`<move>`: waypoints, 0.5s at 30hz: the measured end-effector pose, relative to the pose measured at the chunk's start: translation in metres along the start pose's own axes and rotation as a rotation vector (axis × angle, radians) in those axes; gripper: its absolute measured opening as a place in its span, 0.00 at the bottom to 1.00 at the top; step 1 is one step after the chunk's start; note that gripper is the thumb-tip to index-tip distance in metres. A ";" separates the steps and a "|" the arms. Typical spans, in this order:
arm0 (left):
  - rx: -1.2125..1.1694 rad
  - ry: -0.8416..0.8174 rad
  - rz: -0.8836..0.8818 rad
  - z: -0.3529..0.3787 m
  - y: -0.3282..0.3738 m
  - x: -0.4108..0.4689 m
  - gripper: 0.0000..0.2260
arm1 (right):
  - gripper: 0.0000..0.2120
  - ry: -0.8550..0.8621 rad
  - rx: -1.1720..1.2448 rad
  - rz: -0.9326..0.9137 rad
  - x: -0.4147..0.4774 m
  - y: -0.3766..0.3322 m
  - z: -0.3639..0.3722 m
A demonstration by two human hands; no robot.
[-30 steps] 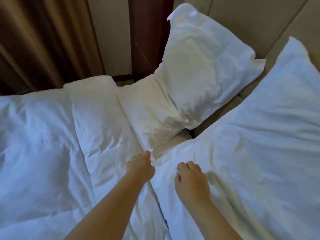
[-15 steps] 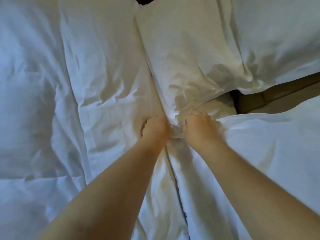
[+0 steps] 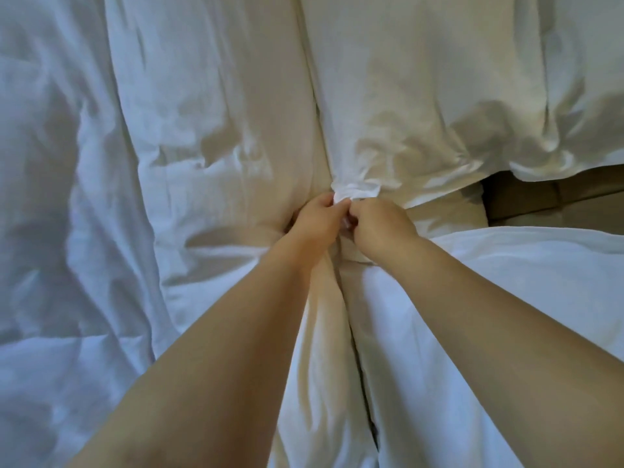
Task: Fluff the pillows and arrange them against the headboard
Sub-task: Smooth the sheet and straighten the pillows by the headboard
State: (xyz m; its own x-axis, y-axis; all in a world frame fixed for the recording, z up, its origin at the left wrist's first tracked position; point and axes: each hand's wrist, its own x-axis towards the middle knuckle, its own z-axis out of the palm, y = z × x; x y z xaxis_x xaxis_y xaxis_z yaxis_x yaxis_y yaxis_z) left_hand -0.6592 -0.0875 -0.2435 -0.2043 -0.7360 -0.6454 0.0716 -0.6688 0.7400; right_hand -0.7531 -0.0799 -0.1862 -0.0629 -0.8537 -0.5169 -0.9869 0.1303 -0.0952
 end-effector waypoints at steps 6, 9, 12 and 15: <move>0.645 -0.051 0.053 -0.004 -0.006 -0.021 0.07 | 0.14 -0.020 -0.109 0.145 -0.010 -0.006 -0.002; 1.092 -0.075 0.185 -0.006 -0.017 -0.032 0.04 | 0.12 -0.126 -0.130 0.076 -0.027 -0.004 -0.001; 1.037 -0.108 0.164 -0.013 -0.015 -0.035 0.11 | 0.12 -0.141 -0.095 0.011 -0.043 -0.006 -0.004; 1.264 -0.066 0.136 -0.014 -0.010 -0.047 0.11 | 0.12 -0.064 -0.072 -0.100 -0.063 -0.014 -0.006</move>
State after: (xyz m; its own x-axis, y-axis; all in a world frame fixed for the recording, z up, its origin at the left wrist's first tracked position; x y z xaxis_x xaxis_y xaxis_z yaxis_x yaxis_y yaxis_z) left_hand -0.6368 -0.0474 -0.2229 -0.3191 -0.7595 -0.5669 -0.8735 0.0038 0.4867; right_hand -0.7359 -0.0313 -0.1471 0.0437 -0.8262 -0.5616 -0.9960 0.0077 -0.0887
